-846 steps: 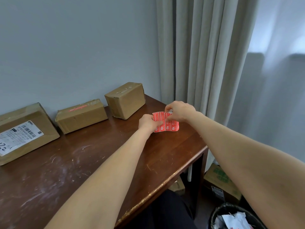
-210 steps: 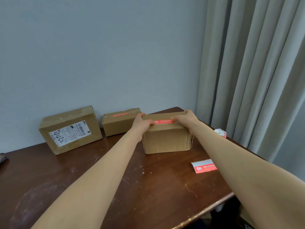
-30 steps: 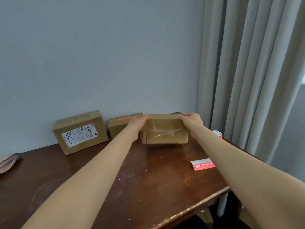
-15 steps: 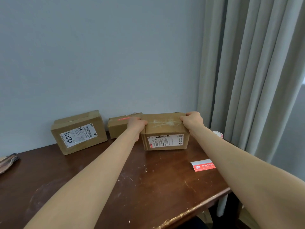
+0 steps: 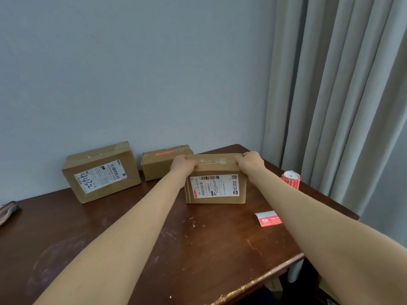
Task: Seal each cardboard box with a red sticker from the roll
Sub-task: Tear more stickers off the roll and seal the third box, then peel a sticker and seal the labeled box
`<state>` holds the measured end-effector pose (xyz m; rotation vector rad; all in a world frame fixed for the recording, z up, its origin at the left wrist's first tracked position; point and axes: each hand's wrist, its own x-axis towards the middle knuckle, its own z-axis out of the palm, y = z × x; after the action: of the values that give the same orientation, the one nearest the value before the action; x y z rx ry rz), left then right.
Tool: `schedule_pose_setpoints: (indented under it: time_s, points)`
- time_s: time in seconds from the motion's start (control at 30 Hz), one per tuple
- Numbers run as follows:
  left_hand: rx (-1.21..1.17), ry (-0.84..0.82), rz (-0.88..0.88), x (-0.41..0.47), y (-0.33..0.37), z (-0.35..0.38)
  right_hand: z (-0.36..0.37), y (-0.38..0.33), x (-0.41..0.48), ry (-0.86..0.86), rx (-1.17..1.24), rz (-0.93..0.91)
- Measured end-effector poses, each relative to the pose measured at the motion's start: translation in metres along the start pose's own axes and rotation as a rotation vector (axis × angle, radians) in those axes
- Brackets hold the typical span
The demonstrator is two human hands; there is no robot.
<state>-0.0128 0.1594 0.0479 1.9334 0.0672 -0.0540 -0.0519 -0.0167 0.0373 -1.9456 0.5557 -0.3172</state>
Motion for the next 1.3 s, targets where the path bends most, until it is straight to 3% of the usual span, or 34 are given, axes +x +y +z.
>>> schedule_pose_setpoints:
  time_s: [0.2,0.33,0.5,0.57,0.63,0.77,0.87,1.07,1.3]
  points:
    - [0.003,-0.033,0.047,-0.004,-0.002,0.005,-0.002,0.001,-0.001,-0.019,0.032,-0.020]
    - [0.147,0.051,0.093,-0.008,0.002,0.008,-0.009,0.003,-0.004,-0.002,-0.073,-0.081]
    - [0.332,0.248,0.448,-0.031,0.013,0.018,-0.030,0.007,-0.018,0.084,-0.232,-0.225]
    - [0.324,0.222,0.581,-0.045,0.018,0.026,-0.038,0.011,-0.025,0.089,-0.264,-0.271]
    - [0.356,0.091,0.612,-0.059,0.019,0.038,-0.044,0.017,-0.032,0.041,-0.324,-0.286]
    - [0.465,-0.333,0.321,-0.081,0.009,0.064,-0.056,0.034,-0.045,-0.137,-0.558,-0.267]
    - [0.450,-0.466,0.093,-0.097,-0.006,0.078,-0.062,0.050,-0.053,-0.244,-0.735,-0.156]
    - [0.253,-0.534,-0.092,-0.108,-0.019,0.100,-0.059,0.074,-0.059,-0.377,-0.830,0.014]
    - [0.273,-0.489,-0.056,-0.100,-0.025,0.115,-0.048,0.080,-0.053,-0.374,-0.759,0.001]
